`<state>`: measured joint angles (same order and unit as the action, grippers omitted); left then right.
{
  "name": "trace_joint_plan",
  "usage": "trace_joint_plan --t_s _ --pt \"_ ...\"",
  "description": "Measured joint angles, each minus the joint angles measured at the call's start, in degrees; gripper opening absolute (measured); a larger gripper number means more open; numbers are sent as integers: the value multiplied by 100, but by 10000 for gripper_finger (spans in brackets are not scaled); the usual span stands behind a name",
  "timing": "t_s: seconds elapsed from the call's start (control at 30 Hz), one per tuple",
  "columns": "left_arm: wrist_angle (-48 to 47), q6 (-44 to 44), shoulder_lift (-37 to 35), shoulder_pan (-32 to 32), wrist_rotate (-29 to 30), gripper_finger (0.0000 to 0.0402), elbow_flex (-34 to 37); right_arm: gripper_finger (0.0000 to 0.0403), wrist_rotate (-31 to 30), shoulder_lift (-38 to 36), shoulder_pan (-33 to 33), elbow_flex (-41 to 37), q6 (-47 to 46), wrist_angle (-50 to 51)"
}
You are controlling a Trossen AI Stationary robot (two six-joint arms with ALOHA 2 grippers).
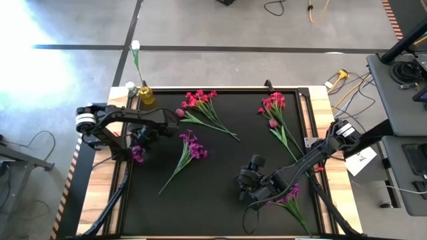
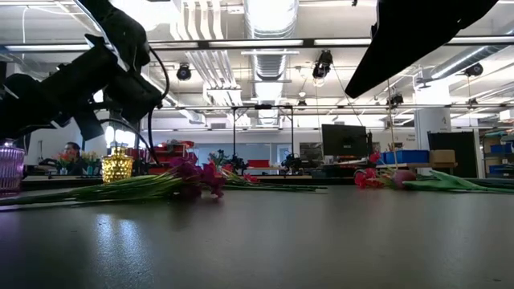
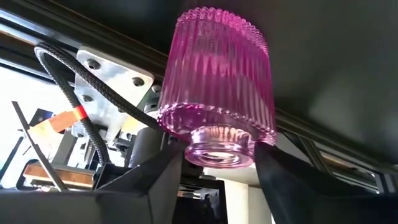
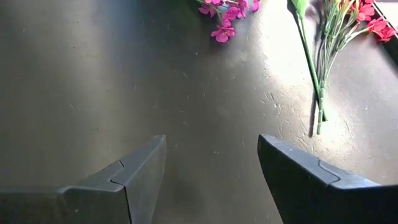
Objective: Sort flowers into vase by color
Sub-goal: Adjust the purple vase on the table
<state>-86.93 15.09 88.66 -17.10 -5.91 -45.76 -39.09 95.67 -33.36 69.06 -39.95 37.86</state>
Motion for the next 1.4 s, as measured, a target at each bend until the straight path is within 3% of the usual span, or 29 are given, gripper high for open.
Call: trace_joint_plan --t_s 0.3,0.57,1.2,1.4 --pt "117 94 -150 18 44 131 -365 247 -1 0 0 0 5 -5" --pt "287 195 -135 120 41 146 -955 247 -1 -1 -2 0 5 -8" --pt "273 366 286 175 30 149 -990 247 -5 -1 2 -55 48 -139" --pt "334 431 280 175 90 171 -1025 247 -4 -1 2 -37 48 -143"
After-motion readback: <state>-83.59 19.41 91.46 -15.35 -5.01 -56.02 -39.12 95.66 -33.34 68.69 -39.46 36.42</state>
